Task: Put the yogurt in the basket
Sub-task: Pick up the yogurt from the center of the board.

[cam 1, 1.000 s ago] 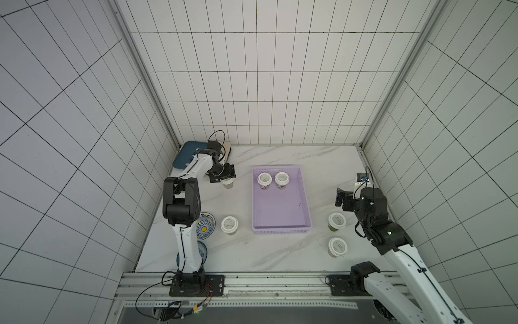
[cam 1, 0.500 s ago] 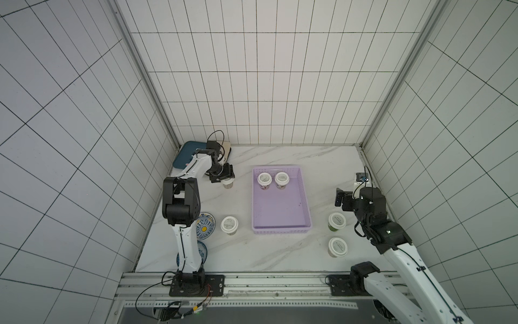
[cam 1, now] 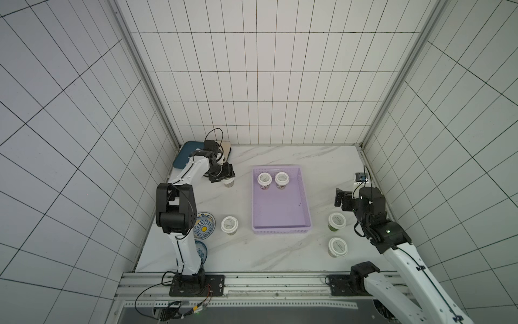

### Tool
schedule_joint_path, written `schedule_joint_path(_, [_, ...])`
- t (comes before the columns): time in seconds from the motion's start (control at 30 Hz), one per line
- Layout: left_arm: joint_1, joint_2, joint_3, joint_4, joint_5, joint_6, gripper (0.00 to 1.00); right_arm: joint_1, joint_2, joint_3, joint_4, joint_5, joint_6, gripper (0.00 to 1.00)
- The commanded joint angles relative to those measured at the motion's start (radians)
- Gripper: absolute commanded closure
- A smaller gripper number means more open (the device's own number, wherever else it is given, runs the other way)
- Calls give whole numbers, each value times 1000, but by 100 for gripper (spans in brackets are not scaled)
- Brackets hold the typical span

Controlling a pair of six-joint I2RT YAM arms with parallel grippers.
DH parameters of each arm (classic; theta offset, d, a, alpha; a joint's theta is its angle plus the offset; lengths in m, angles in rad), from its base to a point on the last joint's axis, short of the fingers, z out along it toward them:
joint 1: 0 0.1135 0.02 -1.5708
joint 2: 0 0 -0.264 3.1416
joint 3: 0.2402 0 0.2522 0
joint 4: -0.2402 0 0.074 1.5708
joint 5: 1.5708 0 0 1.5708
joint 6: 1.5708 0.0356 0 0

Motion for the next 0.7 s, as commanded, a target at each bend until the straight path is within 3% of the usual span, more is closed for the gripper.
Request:
schedule_joint_path(0.0, [-13, -68, -22, 46, 35, 5, 27, 5, 2, -21, 17, 28, -3, 1])
schedule_joint_path(0.33, [-78, -192, -90, 100, 125, 21, 27, 5, 10, -15, 11, 26, -1, 1])
schedule_joint_path(0.67, [-174, -214, -102, 99, 224, 60, 27, 5, 8, -18, 10, 26, -3, 1])
